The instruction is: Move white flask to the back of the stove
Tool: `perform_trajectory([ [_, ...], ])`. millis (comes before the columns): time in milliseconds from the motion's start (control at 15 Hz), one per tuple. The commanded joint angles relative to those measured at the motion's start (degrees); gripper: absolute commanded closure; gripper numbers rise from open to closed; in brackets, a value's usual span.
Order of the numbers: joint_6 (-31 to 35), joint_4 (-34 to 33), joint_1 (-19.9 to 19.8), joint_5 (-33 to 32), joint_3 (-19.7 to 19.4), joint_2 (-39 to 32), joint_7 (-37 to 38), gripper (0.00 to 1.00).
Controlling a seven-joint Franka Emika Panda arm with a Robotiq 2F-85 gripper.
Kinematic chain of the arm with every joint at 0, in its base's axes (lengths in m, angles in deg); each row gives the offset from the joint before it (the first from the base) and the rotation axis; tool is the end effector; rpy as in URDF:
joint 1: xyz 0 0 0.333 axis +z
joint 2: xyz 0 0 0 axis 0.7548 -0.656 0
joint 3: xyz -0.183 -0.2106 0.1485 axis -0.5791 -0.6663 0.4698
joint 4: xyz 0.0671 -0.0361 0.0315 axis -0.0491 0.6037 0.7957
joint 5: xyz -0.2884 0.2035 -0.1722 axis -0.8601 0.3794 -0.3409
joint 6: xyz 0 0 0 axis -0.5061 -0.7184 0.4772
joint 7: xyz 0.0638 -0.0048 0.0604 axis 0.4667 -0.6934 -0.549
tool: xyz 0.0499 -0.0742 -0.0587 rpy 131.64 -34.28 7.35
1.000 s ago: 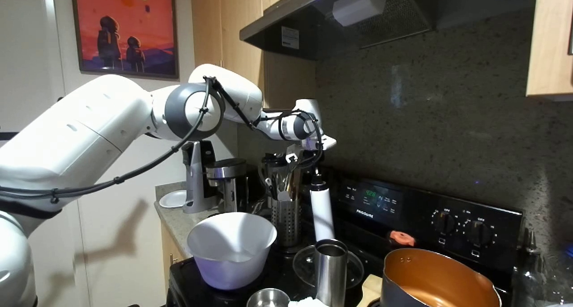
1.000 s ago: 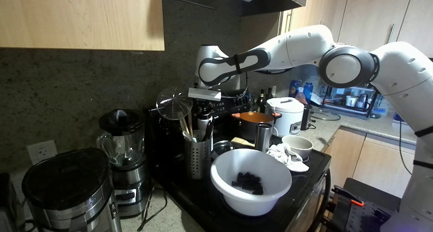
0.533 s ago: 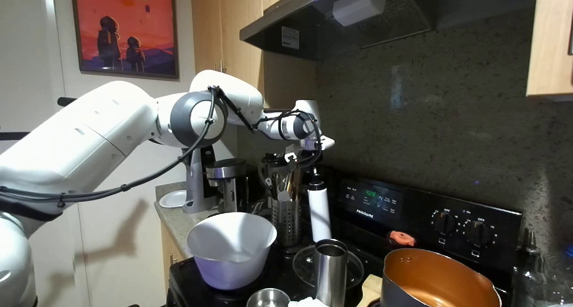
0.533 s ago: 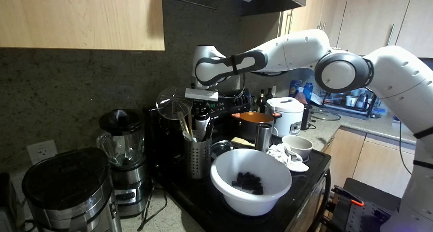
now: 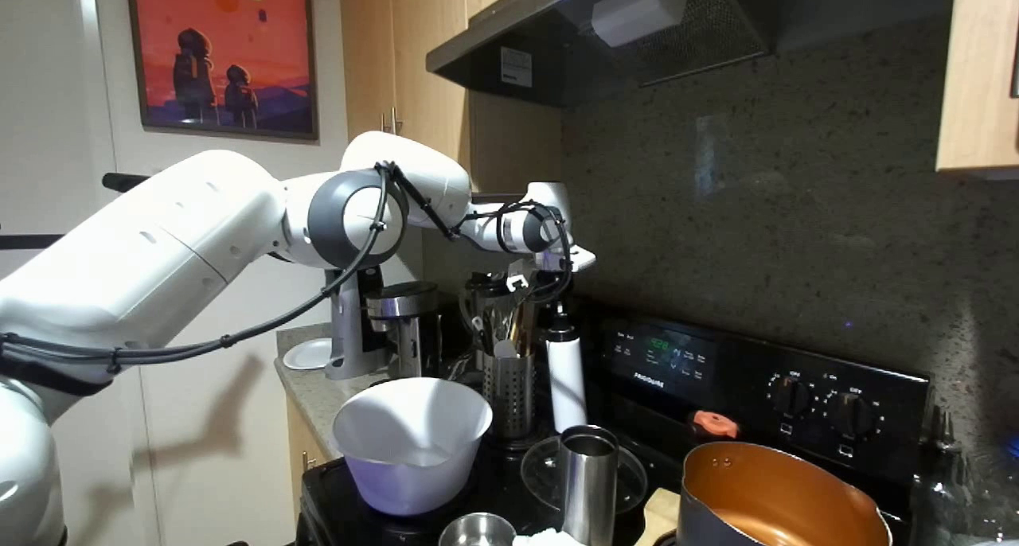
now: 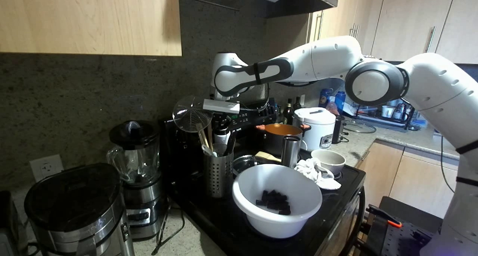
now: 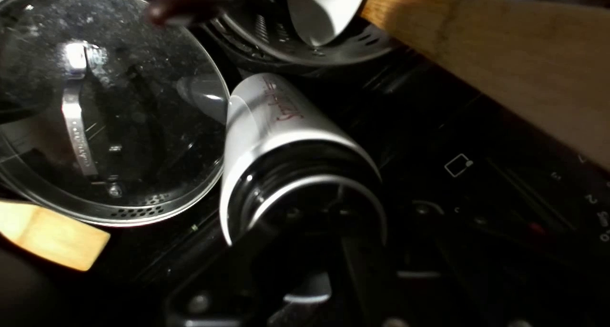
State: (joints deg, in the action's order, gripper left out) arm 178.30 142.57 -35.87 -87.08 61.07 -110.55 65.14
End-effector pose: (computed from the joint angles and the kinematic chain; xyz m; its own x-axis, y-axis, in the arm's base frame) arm 0.7748 0.1528 0.3656 0.7356 -0.6644 0.1322 -0.6505 -0.7472 -0.1357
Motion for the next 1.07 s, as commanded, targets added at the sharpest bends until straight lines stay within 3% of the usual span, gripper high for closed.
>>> perform_trajectory([
  [0, 0.42, -1.19, -1.14, 1.75, 1.38, -0.91, 0.63, 0.97],
  [600, 1.81, -0.34, -1.79, 2.92, 1.85, -1.47, 0.46, 0.97],
  [733, 1.97, -0.19, -1.83, 2.82, 1.77, -1.37, 0.39, 0.62],
  [1000, 1.38, -0.12, -1.72, 2.49, 1.55, -1.15, 0.53, 0.35],
])
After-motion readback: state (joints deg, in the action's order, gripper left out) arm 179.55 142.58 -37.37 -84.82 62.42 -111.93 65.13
